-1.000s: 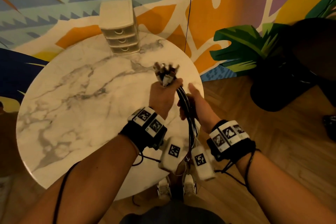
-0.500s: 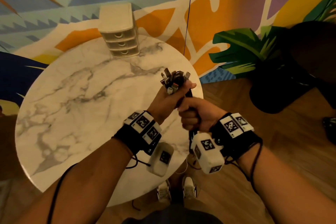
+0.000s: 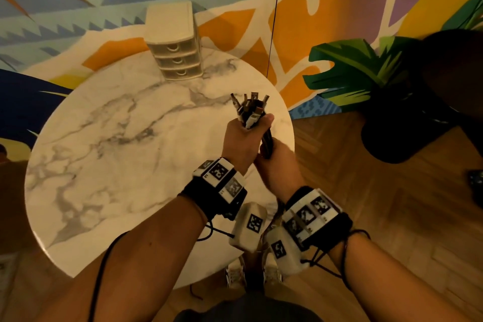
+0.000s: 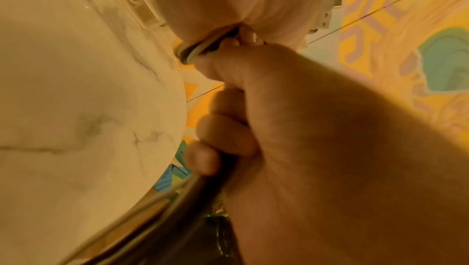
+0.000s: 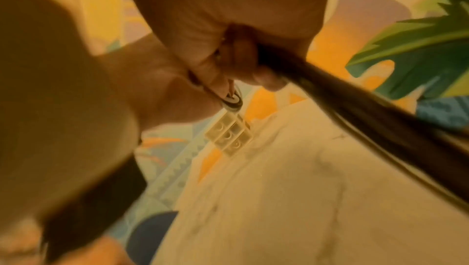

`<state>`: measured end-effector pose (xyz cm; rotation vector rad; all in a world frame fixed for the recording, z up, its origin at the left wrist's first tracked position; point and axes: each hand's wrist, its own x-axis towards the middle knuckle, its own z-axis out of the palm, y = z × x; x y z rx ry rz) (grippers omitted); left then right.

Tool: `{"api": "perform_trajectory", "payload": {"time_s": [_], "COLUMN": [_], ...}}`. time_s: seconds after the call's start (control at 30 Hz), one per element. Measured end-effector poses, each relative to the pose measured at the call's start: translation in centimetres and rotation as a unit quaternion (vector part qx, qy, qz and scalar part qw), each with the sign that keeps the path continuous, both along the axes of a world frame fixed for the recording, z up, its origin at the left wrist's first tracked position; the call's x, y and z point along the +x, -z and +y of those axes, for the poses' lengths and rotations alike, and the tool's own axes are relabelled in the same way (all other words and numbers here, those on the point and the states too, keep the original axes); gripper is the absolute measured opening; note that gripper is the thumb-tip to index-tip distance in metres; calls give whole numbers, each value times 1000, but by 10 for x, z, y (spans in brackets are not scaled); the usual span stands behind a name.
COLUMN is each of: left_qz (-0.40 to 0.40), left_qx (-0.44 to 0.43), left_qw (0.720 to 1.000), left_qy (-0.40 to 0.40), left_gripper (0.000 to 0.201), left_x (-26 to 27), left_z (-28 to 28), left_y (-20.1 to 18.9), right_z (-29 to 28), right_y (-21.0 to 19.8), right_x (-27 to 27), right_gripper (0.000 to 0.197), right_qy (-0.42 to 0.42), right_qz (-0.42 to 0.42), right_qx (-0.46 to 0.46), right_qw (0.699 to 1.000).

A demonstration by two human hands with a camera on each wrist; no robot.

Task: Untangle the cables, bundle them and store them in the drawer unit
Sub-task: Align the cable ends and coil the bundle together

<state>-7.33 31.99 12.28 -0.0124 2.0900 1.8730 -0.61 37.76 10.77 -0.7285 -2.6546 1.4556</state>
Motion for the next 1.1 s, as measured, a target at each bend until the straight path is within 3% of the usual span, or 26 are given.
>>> {"api": "perform_trajectory", "payload": {"time_s": [0.1,0.17,0.27,0.3,0.33,0.4,0.5,0.57,0.6,0.67,0.73,0.8,0.87,0.97,1.1], "left_qz": [-17,-15,-18,-14,-10,-1,24,48,61,73,71,70,35,-9,-21], "left_qx": [66,114,117,102,91,75,28,18,14,8,21,37,90,133,106], "left_qw": [996,983,970,972,974,980,994,998,997,996,993,988,980,966,971], "left_qy": [61,146,211,210,205,183,107,47,37,49,87,134,175,223,212], "left_gripper": [20,25,19,12,7,2,11,9,8,13,20,21,24,36,25], "left_x": [-3,-6,-14,-14,-14,-14,-17,-19,-19,-14,-12,-10,-7,-8,-11], "left_z": [-6,-13,-18,-17,-15,-14,-10,-6,-5,-7,-12,-16,-16,-17,-25], "left_y": [-6,-13,-22,-25,-27,-23,-12,-9,-8,-8,-6,-7,-14,-24,-26], "right_z": [25,40,50,50,48,42,31,20,14,13,22,34,40,34,24], "right_y": [-21,-36,-40,-39,-38,-36,-24,-10,-6,-5,-16,-32,-43,-49,-50], "right_x": [-14,-18,-18,-18,-18,-20,-16,-7,-2,2,-3,-9,-14,-17,-20], "right_gripper": [18,8,40,52,53,33,18,18,19,32,37,37,40,43,45], "right_qy": [0,-52,-134,-142,-142,-118,-78,-62,-50,-13,46,44,-27,-119,-149], "right_qz": [-55,-98,-146,-152,-153,-157,-125,-68,-45,-30,-28,-27,-42,-94,-123], "right_qx": [-172,-339,-501,-522,-524,-458,-192,-39,-8,-34,-165,-333,-430,-466,-409], "right_qw": [984,934,843,827,826,867,970,995,998,999,985,942,901,872,892]}}
